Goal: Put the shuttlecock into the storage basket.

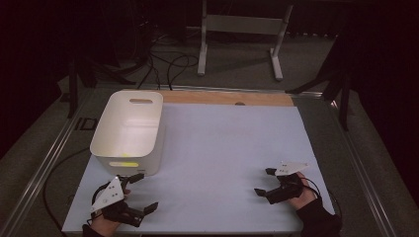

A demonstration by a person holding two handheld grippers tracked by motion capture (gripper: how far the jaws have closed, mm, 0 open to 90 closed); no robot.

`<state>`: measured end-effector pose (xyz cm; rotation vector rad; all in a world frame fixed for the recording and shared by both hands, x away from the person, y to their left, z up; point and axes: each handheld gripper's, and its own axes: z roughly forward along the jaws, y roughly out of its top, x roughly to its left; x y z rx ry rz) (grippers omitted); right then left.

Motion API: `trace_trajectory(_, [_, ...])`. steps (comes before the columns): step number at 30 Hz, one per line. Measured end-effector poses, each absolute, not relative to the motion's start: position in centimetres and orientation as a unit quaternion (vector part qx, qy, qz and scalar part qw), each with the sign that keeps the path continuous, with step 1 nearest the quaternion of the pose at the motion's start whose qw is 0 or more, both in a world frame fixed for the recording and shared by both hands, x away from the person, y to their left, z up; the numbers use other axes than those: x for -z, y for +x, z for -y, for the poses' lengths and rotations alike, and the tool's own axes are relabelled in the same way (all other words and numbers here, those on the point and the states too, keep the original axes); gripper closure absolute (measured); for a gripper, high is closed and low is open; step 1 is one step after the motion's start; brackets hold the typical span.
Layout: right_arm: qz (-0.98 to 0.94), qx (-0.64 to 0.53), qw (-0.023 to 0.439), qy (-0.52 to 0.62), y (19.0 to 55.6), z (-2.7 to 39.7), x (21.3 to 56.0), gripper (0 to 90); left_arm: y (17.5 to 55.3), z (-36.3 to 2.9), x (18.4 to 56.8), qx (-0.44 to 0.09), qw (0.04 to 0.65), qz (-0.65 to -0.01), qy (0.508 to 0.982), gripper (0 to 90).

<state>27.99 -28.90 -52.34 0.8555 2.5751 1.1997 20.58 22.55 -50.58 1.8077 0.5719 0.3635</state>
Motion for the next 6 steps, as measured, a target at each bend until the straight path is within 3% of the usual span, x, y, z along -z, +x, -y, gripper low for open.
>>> trace_trajectory(6, [-0.864, -0.404, 0.088, 0.287, 27.99, 28.95, 52.34, 9.0, 20.58, -22.54, 50.58, -0.155, 0.570, -0.243, 0.770, 0.0])
